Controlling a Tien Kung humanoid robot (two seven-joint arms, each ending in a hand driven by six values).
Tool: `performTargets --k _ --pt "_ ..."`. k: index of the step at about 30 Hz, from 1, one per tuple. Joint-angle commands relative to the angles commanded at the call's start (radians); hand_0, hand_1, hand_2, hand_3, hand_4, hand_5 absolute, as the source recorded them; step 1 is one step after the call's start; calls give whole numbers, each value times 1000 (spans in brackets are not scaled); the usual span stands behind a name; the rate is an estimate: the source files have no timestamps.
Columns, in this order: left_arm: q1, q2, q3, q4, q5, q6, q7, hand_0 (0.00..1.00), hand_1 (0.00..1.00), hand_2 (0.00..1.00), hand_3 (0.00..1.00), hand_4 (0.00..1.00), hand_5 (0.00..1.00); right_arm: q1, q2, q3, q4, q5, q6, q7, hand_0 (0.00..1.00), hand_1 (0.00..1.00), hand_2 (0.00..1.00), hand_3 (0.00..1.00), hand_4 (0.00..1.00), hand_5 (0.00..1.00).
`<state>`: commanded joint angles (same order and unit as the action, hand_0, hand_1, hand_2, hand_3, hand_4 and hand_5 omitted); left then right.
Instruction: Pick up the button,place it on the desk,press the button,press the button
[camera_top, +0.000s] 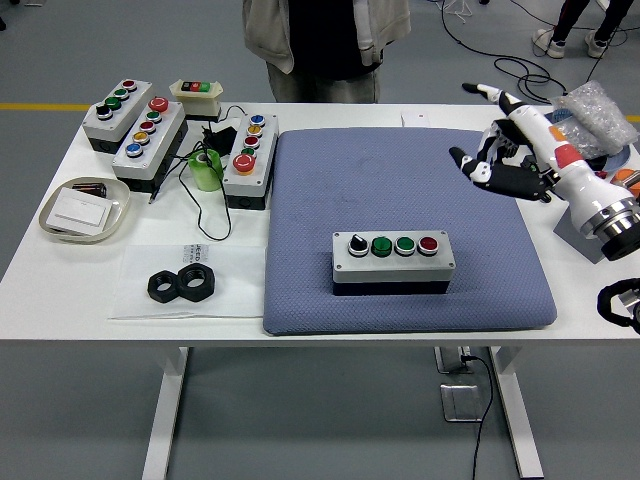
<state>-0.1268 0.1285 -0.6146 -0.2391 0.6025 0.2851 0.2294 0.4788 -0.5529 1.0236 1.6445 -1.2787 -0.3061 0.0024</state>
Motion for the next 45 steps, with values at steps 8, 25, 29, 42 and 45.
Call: performTargets --k 8,25,29,42,45 --pt "0 -2 -5 -1 7 -1 4 683 652 750 788 701 998 -22 16 84 -63 331 -44 115 950 861 927 928 624 689" --pt "1 -2 -8 -1 12 -1 7 683 651 751 788 702 998 -58 23 142 -150 886 -64 111 932 844 895 882 607 684" --pt "1 -3 -6 -2 9 -1 7 683 652 750 788 702 998 -64 25 145 -157 889 -67 105 931 842 889 876 598 675" --pt "1 -4 -9 -1 13 -1 9 683 652 751 787 701 998 -74 23 158 -160 891 -82 90 935 841 887 872 594 667" --pt "-1 -4 -9 -1 12 0 8 683 652 751 787 701 998 -70 22 160 -159 890 -86 90 935 841 887 872 594 667"
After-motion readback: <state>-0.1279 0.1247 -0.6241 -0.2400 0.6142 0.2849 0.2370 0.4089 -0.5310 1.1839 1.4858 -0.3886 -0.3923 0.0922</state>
